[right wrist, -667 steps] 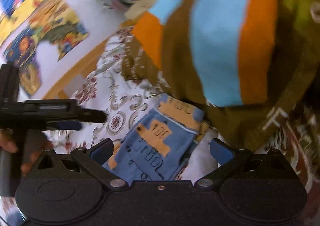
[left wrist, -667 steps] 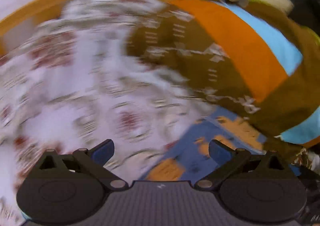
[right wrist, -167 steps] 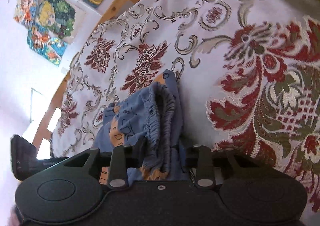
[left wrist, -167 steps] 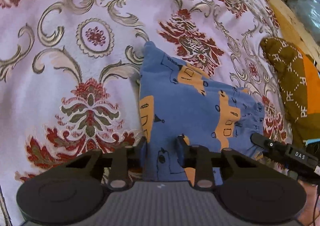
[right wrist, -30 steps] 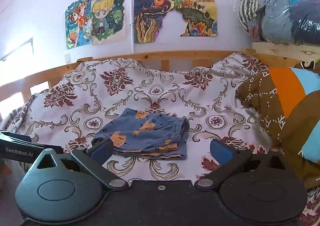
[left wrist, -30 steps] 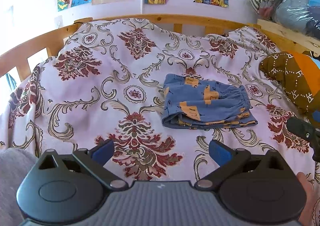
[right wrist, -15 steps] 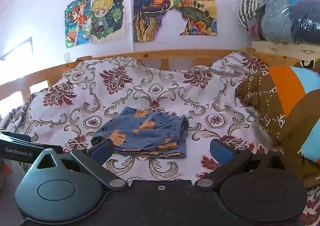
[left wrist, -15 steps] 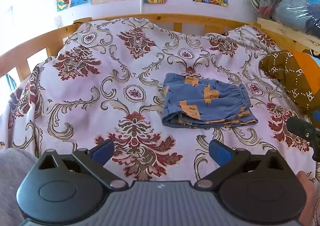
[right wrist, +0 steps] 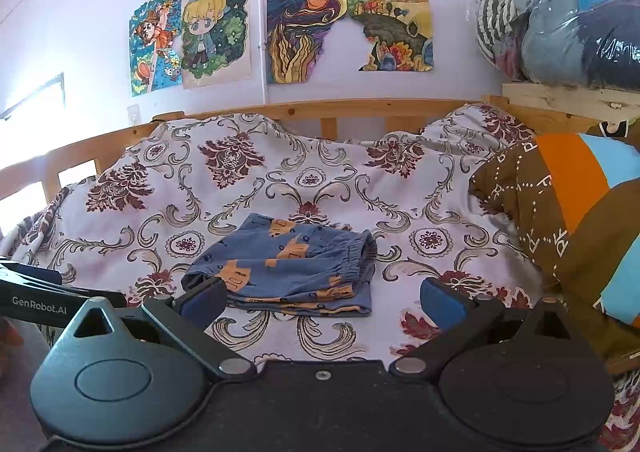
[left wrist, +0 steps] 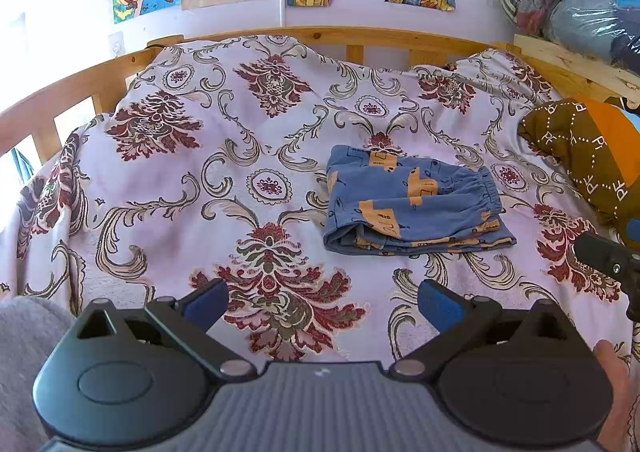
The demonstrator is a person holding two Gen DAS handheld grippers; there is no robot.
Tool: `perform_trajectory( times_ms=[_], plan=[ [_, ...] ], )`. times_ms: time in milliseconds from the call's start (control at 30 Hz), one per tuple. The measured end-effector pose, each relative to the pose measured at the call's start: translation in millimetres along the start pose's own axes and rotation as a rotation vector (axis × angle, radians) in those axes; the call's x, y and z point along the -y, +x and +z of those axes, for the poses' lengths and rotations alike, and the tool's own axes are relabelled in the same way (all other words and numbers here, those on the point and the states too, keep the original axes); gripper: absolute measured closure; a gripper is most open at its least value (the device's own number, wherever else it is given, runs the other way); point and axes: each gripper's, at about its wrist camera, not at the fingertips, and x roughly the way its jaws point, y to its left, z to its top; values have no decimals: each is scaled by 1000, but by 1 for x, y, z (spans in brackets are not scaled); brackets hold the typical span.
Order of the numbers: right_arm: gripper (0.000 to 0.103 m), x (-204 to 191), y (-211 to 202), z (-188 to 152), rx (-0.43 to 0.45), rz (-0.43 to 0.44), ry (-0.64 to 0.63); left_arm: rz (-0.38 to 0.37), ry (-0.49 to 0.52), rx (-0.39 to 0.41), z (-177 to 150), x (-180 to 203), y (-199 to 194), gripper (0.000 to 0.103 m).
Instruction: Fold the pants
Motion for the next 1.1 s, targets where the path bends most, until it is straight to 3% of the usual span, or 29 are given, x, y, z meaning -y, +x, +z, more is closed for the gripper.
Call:
perform_trajectory(
  times_ms=[533, 700, 1100],
  plan=[
    [1, 1, -1, 0, 0, 1, -1, 2, 4, 1, 0, 1, -1, 0],
    [1, 1, 0, 0, -1, 1, -1, 41, 29, 6, 1, 0, 0, 0],
    [1, 2, 0, -4, -12, 0, -4, 26, 63, 4, 3, -1, 1, 0]
  ],
)
